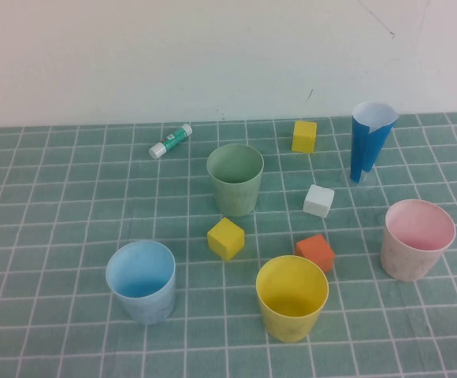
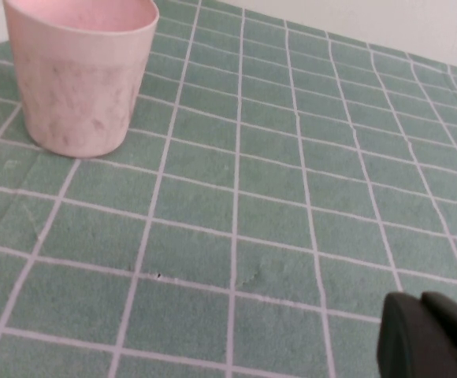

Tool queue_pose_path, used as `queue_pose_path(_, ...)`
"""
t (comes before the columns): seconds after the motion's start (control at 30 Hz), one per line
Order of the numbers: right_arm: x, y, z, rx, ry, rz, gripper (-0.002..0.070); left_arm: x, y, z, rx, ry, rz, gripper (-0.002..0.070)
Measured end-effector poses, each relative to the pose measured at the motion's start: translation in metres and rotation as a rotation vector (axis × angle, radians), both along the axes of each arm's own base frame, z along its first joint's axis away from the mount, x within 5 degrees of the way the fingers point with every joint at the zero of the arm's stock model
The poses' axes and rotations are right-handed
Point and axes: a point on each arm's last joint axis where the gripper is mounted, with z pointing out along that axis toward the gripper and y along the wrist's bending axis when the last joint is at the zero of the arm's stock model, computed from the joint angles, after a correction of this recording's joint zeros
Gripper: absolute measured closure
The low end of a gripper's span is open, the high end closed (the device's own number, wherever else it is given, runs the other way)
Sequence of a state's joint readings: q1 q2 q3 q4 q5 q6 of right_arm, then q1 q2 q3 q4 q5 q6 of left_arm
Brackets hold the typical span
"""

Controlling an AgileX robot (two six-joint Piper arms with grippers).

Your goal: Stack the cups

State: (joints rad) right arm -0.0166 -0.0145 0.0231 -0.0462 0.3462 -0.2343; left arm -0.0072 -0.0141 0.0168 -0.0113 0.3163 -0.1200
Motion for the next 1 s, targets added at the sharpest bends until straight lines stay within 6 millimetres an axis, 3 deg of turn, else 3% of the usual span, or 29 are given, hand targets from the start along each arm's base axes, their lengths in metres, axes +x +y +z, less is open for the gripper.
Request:
queue_pose_path(0.3, 0.000, 0.000, 0.000, 0.000, -0.002, 0.000, 0.0679, 0.001, 0.000, 0.002, 0.000, -0.026, 0.000, 0.0677)
queue_pose_path(0.53, 0.002, 0.000, 0.005, -0.004, -0.072, 0.002, 0.0679, 0.003, 0.000, 0.017, -0.004, -0.200, 0.002, 0.0677)
queue_pose_path(0.83, 0.004, 0.001, 0.044, -0.016, -0.497, 0.017, 0.0679, -0.005, 0.001, 0.063, -0.009, -0.718, 0.009, 0.0677)
queue_pose_path(1.0, -0.001, 0.002, 0.059, -0.016, -0.677, 0.023, 0.0679, -0.011, 0.001, 0.074, -0.011, -0.854, 0.011, 0.0677)
